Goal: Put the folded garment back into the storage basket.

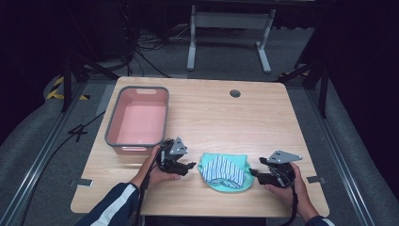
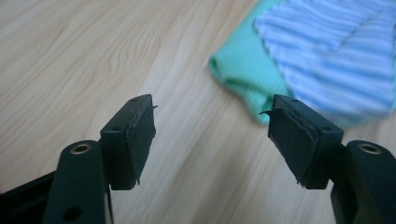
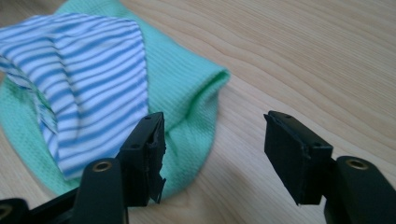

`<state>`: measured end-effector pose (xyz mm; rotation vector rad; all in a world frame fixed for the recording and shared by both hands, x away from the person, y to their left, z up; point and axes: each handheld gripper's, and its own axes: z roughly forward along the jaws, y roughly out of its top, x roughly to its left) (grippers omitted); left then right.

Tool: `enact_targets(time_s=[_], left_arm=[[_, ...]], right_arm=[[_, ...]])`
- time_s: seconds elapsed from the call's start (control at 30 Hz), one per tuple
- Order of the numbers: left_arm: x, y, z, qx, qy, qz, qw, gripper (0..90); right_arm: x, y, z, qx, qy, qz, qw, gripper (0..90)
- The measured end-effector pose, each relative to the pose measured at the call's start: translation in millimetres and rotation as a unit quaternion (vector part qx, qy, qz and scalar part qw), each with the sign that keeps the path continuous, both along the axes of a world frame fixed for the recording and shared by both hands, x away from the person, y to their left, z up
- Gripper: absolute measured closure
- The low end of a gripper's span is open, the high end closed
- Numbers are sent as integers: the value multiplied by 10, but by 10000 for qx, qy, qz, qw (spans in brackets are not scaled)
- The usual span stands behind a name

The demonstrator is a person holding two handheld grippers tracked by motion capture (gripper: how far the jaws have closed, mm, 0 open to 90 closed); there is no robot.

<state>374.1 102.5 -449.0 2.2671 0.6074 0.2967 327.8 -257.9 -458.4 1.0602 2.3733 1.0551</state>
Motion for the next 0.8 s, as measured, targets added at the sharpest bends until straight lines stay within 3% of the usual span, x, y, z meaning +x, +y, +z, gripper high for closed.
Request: enact_targets(time_s=[0.23, 0.37, 0.53, 0.6, 0.77, 0.8], left_arm=[[94, -164, -42, 32, 27, -53, 10000, 338], [124, -237, -136, 197, 75, -85, 9997, 335], [146, -256, -223, 195, 226, -153, 9994, 305], [139, -275, -272, 292, 294, -182, 9990, 278], [136, -275, -311, 161, 323, -221, 9991, 270], [133, -275, -313, 147, 330, -206, 9991, 269]], right_arm=[[85, 129, 11, 111, 61, 80, 9999, 430], [134, 190, -17, 77, 97, 73, 9999, 431], [173, 274, -82, -128, 180, 45, 9997, 420], [171, 296, -147, -263, 306, 68, 9992, 390], [181, 273, -183, -138, 339, -13, 9993, 372], [173, 273, -180, -121, 358, 61, 9993, 417]])
